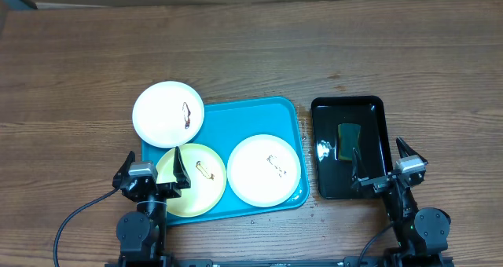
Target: Clean dirty plates on tray and stack at the side
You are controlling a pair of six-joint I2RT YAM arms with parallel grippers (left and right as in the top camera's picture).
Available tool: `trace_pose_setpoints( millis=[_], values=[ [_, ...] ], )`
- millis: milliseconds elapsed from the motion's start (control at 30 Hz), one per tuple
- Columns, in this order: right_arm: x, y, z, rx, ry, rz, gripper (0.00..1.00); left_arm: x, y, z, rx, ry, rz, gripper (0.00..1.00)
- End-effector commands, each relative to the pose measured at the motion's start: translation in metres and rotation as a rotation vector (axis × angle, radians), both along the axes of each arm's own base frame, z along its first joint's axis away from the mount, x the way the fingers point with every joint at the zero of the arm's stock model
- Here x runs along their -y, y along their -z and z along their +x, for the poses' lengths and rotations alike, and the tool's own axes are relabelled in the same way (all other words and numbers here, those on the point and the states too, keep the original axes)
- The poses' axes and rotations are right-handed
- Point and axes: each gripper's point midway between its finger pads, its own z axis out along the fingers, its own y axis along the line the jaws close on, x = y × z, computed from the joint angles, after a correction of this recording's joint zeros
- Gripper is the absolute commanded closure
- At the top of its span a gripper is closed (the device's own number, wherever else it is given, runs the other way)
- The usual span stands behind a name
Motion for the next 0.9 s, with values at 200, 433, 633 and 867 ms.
trace_pose_setpoints(
  millis=[200,433,633,867],
  values=[
    [-0.002,0.001,0.0,0.007,-0.012,-0.002,0.0,0.002,-0.001,0.0,0.005,0.012,0.026,0.0],
    [-0.012,-0.022,-0.006,-0.002,-0.079,0.225,0.0,0.002,-0.001,0.0,0.005,0.012,0.026,0.0],
    [-0.011,-0.093,-0.023,0.074,-0.092,0.287,0.0,0.002,-0.001,0.0,0.005,0.012,0.026,0.0],
    [-0.01,-0.149,-0.023,-0.143,-0.06,0.211,0.0,0.002,-0.001,0.0,0.005,0.012,0.026,0.0]
  ],
)
